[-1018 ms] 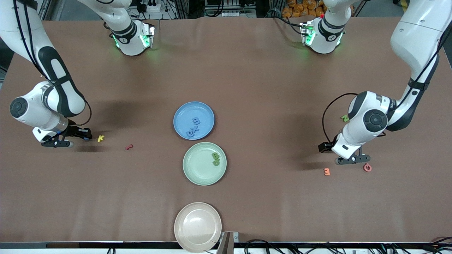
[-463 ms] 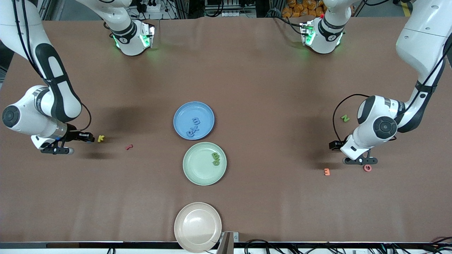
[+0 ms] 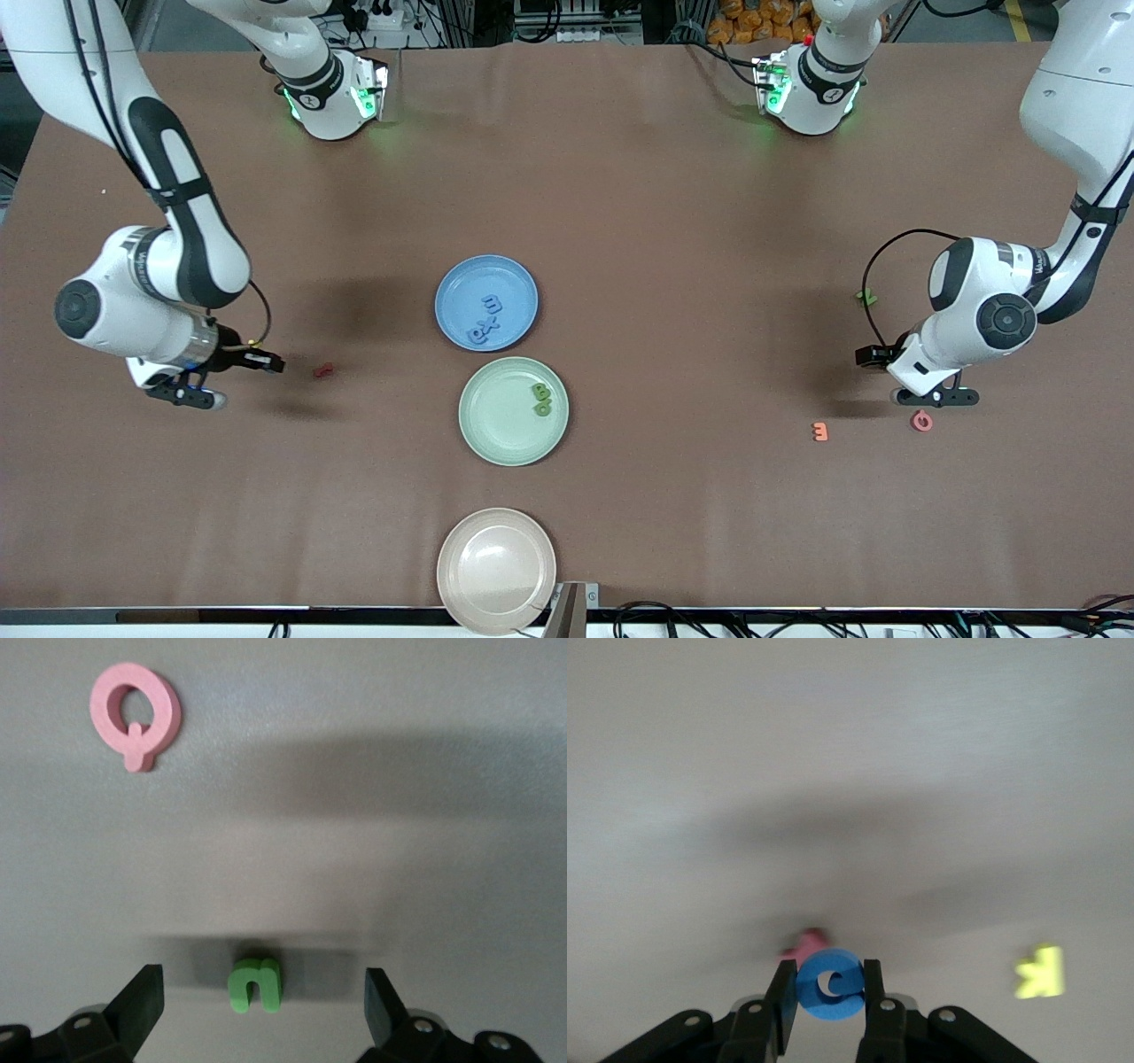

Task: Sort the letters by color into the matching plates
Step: 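Carry the blue c to the blue plate while the left gripper grasps green n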

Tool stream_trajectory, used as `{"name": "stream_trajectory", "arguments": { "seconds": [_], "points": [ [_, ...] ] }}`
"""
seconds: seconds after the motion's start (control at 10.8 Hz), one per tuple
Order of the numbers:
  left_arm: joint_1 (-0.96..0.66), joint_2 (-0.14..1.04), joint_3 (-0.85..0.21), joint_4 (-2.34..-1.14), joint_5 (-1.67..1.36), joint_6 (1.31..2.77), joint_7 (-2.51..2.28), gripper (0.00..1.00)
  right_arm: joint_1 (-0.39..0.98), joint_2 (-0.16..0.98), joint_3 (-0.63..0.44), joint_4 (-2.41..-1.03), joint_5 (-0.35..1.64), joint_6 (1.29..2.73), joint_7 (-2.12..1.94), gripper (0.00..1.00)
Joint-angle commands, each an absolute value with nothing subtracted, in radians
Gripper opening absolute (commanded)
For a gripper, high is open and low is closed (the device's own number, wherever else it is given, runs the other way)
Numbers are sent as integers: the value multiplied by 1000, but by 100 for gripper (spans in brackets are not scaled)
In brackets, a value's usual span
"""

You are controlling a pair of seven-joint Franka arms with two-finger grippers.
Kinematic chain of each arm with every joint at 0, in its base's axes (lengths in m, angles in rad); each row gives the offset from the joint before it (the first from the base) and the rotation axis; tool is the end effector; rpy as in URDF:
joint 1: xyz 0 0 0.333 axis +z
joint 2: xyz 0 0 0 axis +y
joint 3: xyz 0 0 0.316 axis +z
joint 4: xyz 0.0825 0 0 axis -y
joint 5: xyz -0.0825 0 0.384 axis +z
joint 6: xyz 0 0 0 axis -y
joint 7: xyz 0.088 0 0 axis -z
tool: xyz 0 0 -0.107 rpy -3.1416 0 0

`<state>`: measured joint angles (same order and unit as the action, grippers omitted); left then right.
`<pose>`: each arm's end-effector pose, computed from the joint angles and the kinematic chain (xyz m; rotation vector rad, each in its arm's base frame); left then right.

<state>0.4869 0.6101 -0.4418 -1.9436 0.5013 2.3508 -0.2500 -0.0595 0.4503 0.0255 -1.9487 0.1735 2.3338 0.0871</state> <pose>0.6038 0.0393 0.1804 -3.0475 0.0419 0.1498 0.6130 -0.0185 0.2423 -2.9861 0.3714 0.1038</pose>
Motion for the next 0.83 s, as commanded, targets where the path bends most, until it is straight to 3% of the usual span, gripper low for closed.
{"name": "stream_trajectory", "arguments": {
  "seconds": [0.0, 0.46, 0.56, 0.65, 0.74],
  "points": [
    [512, 575, -451, -1997, 528, 2356, -244, 100, 26, 474, 87, -1910, 176, 2362, 340, 0],
    [563, 568, -457, -2057, 528, 2430, -224, 100, 251, 500, 87, -1916, 178, 2427, 648, 0],
    [571, 568, -459, -2056, 528, 2431, -222, 55, 296, 511, 87, -1916, 178, 2431, 699, 0],
    [569, 568, -459, -2051, 528, 2431, -222, 1, 331, 514, 87, -1917, 178, 2433, 739, 0],
    [568, 568, -460, -2048, 528, 2431, -224, 0, 360, 514, 89, -1917, 178, 2431, 785, 0]
  ]
}}
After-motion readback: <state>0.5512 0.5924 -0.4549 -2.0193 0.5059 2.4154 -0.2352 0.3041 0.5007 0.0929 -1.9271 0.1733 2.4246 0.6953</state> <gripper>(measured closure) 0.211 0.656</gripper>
